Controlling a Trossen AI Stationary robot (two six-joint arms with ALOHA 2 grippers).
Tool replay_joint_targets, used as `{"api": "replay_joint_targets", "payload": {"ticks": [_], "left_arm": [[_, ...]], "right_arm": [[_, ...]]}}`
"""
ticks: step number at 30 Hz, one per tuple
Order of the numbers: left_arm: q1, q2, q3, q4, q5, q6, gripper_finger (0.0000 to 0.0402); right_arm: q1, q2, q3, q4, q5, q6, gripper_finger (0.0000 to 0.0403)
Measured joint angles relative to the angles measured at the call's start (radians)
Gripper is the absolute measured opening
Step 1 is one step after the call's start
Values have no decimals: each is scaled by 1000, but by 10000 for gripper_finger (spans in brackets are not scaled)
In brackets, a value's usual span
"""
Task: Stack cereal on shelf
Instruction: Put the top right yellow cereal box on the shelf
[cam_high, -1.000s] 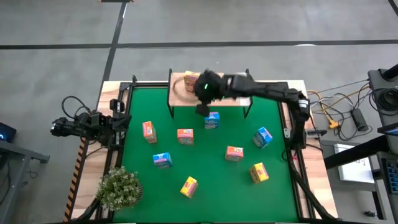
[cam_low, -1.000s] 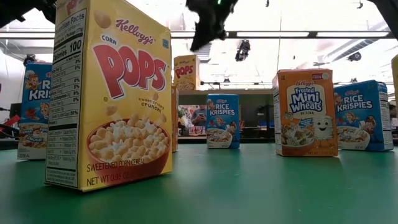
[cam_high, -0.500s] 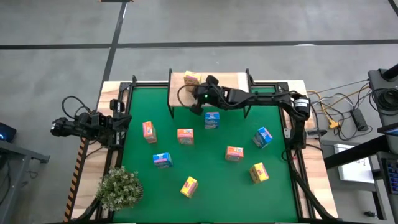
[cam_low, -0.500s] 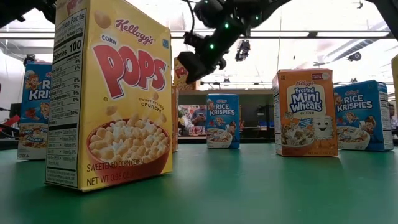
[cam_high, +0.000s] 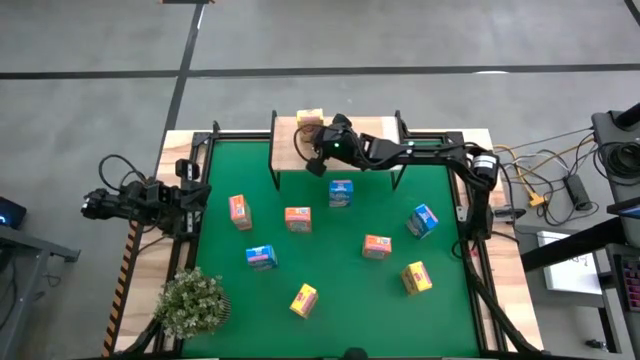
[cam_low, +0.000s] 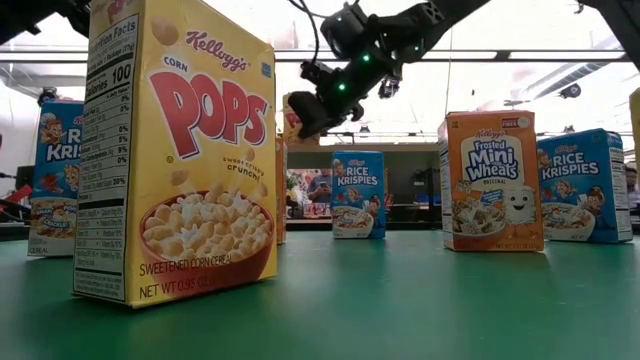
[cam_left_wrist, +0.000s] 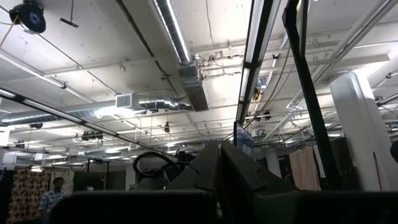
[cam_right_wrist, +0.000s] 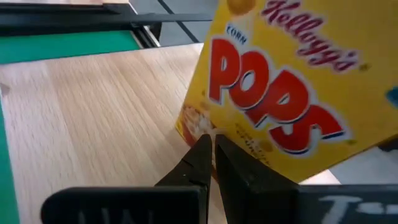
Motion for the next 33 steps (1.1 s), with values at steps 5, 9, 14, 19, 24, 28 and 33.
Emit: {"api": "replay_joint_targets", "payload": {"ticks": [5, 9, 14, 19, 24, 28, 33], "left_arm": [[0, 0, 0, 6, 0, 0, 0], [0, 0, 0, 7, 0, 0, 0], [0, 0, 0, 6, 0, 0, 0], [0, 0, 0, 5, 0, -4, 0], [0, 0, 0, 5, 0, -4, 0], [0, 0, 0, 5, 0, -5, 0], [0, 0, 0, 5, 0, -5, 0]], "right_arm": [[-1, 39, 0, 58, 0, -22, 12], [-1, 50, 0, 74, 8, -24, 12], [-11, 50, 0, 77, 32, -23, 12], [-17, 50, 0, 77, 35, -24, 12], [-16, 47, 0, 78, 35, -18, 12], [-22, 45, 1, 81, 32, -11, 12], [-13, 36, 1, 53, 34, 1, 12]]}}
